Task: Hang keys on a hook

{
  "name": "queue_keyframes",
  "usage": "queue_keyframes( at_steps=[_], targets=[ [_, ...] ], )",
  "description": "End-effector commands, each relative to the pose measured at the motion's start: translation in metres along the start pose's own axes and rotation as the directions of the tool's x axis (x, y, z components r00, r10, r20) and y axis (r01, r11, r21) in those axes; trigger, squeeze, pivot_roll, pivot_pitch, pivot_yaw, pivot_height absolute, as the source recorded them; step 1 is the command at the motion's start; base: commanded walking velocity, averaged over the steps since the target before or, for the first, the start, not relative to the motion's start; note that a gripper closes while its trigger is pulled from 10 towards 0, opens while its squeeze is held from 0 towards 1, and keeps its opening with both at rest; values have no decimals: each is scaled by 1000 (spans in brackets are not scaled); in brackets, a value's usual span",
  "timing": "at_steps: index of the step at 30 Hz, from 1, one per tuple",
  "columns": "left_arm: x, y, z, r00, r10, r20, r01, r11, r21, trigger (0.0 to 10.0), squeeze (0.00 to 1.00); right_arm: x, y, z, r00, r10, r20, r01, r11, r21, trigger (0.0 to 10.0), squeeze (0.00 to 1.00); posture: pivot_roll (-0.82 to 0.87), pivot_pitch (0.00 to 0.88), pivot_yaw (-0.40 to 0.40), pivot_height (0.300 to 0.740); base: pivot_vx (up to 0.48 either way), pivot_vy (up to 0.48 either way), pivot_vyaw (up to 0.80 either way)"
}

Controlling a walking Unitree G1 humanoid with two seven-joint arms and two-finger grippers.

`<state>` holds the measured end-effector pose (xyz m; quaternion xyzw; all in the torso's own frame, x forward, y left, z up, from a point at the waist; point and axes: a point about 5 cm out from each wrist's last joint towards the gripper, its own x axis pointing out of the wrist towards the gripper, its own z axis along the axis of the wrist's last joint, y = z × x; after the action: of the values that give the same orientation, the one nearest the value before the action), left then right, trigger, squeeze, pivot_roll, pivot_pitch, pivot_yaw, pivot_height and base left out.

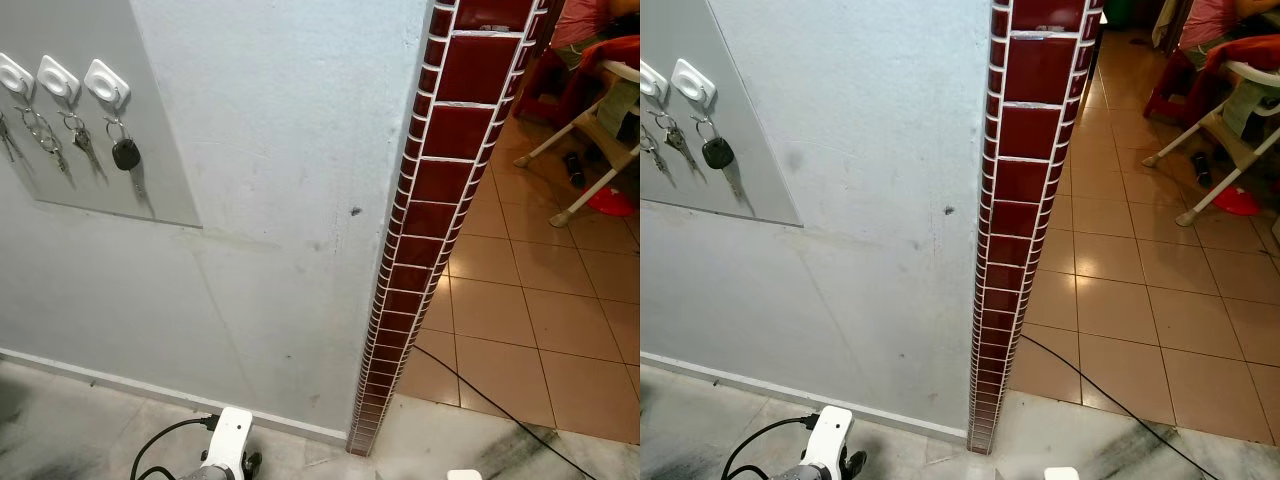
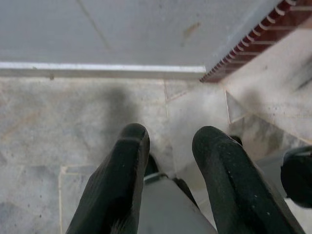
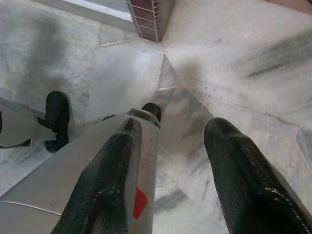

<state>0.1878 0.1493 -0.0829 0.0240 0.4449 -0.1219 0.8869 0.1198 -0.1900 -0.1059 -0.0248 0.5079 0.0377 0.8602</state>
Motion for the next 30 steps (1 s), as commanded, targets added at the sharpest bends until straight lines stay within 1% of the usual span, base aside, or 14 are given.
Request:
queue_keyframes(
  at_steps=[1, 2, 6, 9, 11, 13, 14, 19, 30],
  targets=[
    [-1, 4, 1, 1000, -2, 15, 2, 1000, 0, 10000, 0, 0, 4, -4, 1000, 17, -16, -17, 1000, -11, 10000, 0, 49, 0, 13, 740, 0, 0, 0],
    [-2, 5, -4, 1000, -2, 5, 2, 1000, -1, 10000, 0, 0, 4, -2, 1000, 14, -12, -14, 1000, -9, 10000, 0, 55, 0, 10, 740, 0, 0, 0],
    [-6, -3, -26, 999, -7, -53, 7, 1000, 9, 10000, 0, 2, 6, 2, 1000, 21, -14, -21, 999, -35, 10000, 0, 68, 0, -2, 740, 0, 0, 0],
    [-8, -2, -31, 998, -2, -70, 2, 1000, 2, 10000, 0, 2, 6, 3, 1000, 23, -17, -24, 999, -45, 10000, 0, 82, 0, -11, 740, 0, 0, 0],
    [-8, -1, -32, 997, -2, -72, 2, 1000, -2, 10000, 0, 2, 5, 3, 1000, 22, -17, -23, 999, -43, 10000, 0, 84, 0, -12, 740, 0, 0, 0],
    [-8, -1, -31, 997, -7, -72, 8, 1000, 9, 10000, 0, 2, 5, 3, 1000, 19, -20, -20, 999, -39, 10000, 0, 86, 0, -13, 740, 0, 0, 0],
    [-8, -1, -30, 997, -15, -73, 17, 999, 30, 10000, 0, 2, 4, 2, 1000, 16, -24, -17, 999, -35, 10000, 0, 86, 0, -12, 740, 0, 0, 0],
    [-8, 0, -29, 998, -10, -67, 13, 999, 41, 10000, 0, 1, 3, 1, 1000, 7, -30, -8, 1000, -20, 10000, 0, 81, 0, -1, 740, 0, 0, 0],
    [-8, 1, -29, 998, -10, -65, 13, 999, 41, 10000, 0, 1, 3, 0, 999, 6, -34, -6, 1000, -11, 10000, 0, 81, 0, -1, 740, 0, 0, 0]
  ],
)
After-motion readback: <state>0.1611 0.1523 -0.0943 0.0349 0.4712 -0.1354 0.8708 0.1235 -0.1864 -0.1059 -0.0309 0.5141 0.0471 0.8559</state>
